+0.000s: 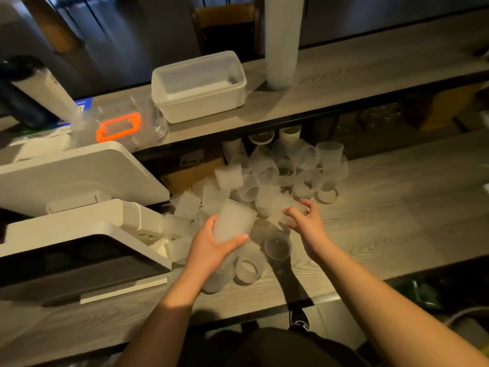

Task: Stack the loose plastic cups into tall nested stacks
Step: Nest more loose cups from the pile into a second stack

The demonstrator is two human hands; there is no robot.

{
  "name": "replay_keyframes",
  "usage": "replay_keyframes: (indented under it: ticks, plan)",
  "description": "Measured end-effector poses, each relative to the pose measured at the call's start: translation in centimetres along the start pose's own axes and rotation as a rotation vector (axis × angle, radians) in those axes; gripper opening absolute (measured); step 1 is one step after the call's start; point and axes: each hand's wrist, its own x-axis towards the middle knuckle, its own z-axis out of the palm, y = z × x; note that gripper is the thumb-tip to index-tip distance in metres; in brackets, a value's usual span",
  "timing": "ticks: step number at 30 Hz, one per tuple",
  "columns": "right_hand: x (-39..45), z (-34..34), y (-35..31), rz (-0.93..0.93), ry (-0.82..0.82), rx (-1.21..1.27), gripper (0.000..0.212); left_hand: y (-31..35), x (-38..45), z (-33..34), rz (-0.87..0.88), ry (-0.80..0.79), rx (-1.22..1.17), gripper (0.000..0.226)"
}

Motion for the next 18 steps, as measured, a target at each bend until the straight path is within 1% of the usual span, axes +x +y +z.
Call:
replay_keyframes:
  ticks: [3,5,8,12,16,18]
  plan:
    - [-1.6,0.1,-1.6,-0.073,-0.102,-0.003,0.076,0.1,-0.6,-0.3,0.038,-0.039,0.092,0.077]
    - [-2.9,0.3,-2.6,-0.138,-0.178,-0.058,0.079,0.4,-1.1,-0.5,0.083,-0.057,0.193,0.086]
    - [-4.6,0.9,-3.6,-0.215,-0.239,-0.167,0.077,0.9,-2.0,-0.7,0.158,-0.1,0.292,0.089]
    - [-6.5,1.8,-3.8,-0.251,-0.291,-0.269,0.069,1.2,-2.6,-1.1,0.193,-0.128,0.32,0.087]
    - [-7.7,2.7,-3.4,-0.26,-0.295,-0.296,0.063,0.9,-2.8,-1.3,0.196,-0.125,0.275,0.091]
    - [-8.3,3.4,-3.1,-0.253,-0.325,-0.293,0.062,0.9,-2.9,-1.4,0.197,-0.11,0.251,0.091]
